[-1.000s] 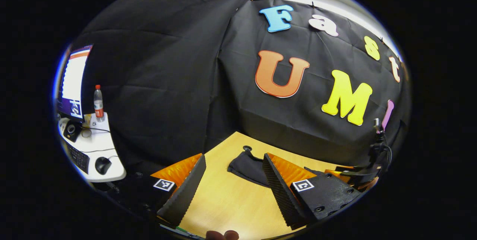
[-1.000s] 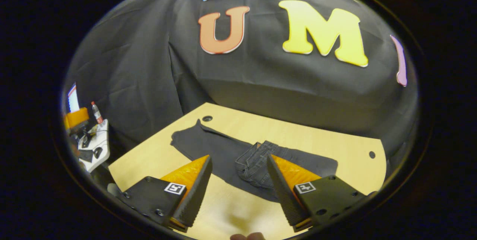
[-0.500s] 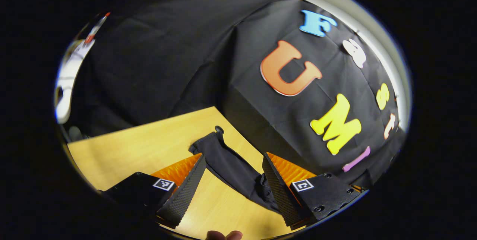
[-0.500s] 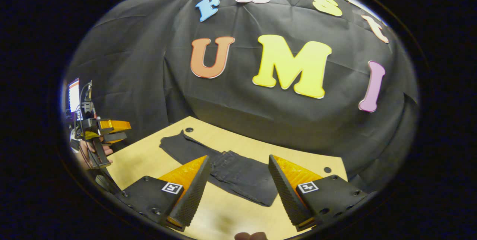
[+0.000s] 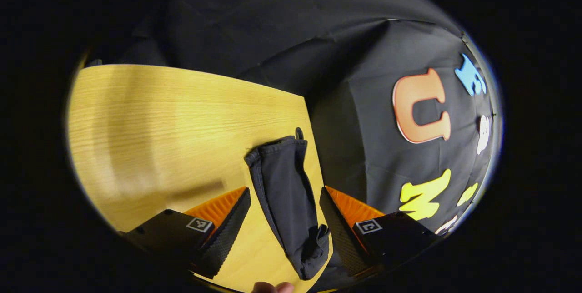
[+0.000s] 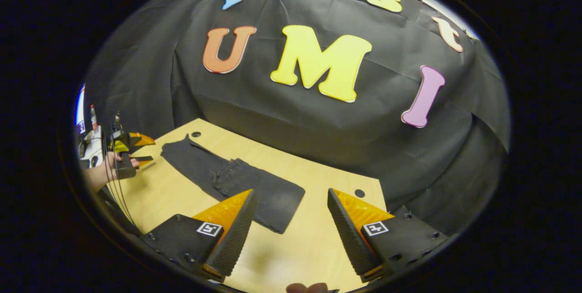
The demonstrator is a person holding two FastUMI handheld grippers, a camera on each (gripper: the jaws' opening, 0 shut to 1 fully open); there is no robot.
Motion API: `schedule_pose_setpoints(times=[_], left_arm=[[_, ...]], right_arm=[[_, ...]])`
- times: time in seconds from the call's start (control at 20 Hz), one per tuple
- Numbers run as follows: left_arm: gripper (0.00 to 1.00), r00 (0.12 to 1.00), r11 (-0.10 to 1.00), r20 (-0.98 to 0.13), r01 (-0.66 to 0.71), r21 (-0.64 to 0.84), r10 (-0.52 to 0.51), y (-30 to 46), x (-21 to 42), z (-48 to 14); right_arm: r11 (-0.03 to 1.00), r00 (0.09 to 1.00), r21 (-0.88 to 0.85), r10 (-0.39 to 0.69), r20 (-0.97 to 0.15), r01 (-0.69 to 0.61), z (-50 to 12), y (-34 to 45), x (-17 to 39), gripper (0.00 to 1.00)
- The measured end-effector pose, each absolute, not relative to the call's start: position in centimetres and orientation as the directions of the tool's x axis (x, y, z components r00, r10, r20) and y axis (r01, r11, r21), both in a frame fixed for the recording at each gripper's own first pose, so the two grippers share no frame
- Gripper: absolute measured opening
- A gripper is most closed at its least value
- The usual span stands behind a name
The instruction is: Grasp the waist and the cuffs of the jeans and fold them to make the two legs overlap; first hold the waist and fold one-third of the jeans toward the cuffs, then hold the cuffs and fold the remaining one-third in the same direction to finish folding.
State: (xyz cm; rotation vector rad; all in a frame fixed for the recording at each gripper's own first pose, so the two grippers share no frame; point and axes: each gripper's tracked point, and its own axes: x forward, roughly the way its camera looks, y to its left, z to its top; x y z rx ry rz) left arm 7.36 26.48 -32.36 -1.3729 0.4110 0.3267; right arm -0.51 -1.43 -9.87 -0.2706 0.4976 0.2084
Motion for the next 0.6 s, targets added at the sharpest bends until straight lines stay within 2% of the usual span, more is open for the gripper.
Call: schedule_pose_setpoints(times=[0.1, 0.25, 0.3, 0.45, 0.55, 0.6], left_arm=[[0.98, 0.852, 0.121, -0.524, -0.519, -0.846, -0.008, 27.2, 8.2, -34.5], [1.0, 0.854, 0.043, -0.52, -0.519, -0.854, -0.005, 27.0, 10.0, -34.9], [0.97, 0.852, 0.042, -0.523, -0.523, -0.852, -0.005, 27.0, 10.4, -35.1], [0.97, 0.845, 0.049, -0.535, -0.534, -0.844, -0.012, 26.9, 12.0, -35.3], [1.0, 0.844, 0.038, -0.536, -0.535, -0.844, -0.002, 27.0, 12.6, -35.4], [0.97, 0.85, 0.026, -0.526, -0.526, -0.85, 0.009, 27.2, 13.0, -35.3]], right_arm=[[0.95, 0.866, -0.204, 0.111, -0.488, -0.237, -9.5, -2.2, -0.2, 0.94], [0.959, 0.862, -0.192, 0.09, -0.499, -0.21, -10.1, -2.9, -0.4, 0.94], [0.96, 0.866, -0.194, 0.082, -0.493, -0.201, -10.0, -3.2, -0.3, 0.96], [0.967, 0.871, -0.189, 0.061, -0.487, -0.173, -9.9, -4.2, 0.2, 0.94], [0.974, 0.871, -0.175, 0.043, -0.489, -0.146, -9.9, -5.0, 0.3, 0.96], [0.977, 0.874, -0.168, 0.033, -0.485, -0.13, -9.7, -5.5, 0.5, 0.96]])
